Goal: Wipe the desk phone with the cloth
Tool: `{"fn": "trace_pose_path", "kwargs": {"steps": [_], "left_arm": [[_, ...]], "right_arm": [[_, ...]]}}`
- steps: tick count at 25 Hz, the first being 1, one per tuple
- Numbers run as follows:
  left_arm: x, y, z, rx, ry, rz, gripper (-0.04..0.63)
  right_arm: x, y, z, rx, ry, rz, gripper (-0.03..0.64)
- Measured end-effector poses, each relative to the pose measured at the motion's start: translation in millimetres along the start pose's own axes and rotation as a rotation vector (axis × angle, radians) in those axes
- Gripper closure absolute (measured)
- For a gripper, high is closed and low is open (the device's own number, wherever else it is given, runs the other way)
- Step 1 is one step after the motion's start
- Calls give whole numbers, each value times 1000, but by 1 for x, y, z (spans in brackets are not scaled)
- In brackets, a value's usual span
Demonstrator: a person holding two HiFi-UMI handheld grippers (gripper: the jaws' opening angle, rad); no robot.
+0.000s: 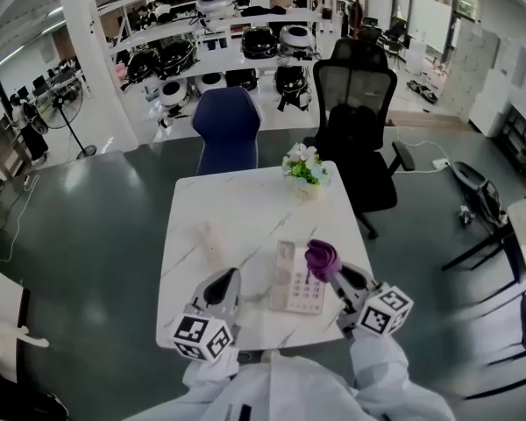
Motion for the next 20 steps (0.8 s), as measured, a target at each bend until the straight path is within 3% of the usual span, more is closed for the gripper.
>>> {"fn": "trace_pose_path", "kwargs": {"steps": [8,20], "left_arm": [[11,3,13,-39,-24,32,597],[15,4,15,-32,-48,49,597]], "right_arm": [[-5,2,30,-84,58,-48,586],[-5,2,36,-99,117,-91,586]]}}
Point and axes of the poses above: the fingertips, and each gripper's own axes: y backward along the fingers, x to its left, z out of its top, the point moved 5 cm from there along y, backward along the fingers
